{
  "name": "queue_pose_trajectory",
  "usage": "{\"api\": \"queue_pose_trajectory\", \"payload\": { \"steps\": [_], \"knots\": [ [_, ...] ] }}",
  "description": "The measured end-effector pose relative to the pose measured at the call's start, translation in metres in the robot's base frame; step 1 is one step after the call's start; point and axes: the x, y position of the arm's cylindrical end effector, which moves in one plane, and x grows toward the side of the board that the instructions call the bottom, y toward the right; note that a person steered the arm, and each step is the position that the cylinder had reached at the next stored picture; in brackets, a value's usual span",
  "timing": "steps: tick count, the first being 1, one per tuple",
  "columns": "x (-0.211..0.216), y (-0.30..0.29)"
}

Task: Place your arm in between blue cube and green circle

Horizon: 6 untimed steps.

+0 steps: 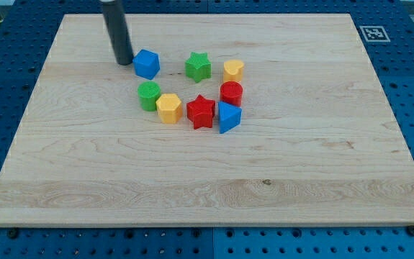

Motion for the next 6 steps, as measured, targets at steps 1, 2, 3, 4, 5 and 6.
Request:
{"api": "queue_pose_trajectory", "payload": {
  "steps": [1, 2, 3, 4, 5, 6],
  "knots": [
    [0.004, -0.029],
    [0.022, -0.034],
    [0.038, -0.022],
    [0.044, 0.010],
    [0.058, 0.039],
    [0.060, 0.071]
  ]
}}
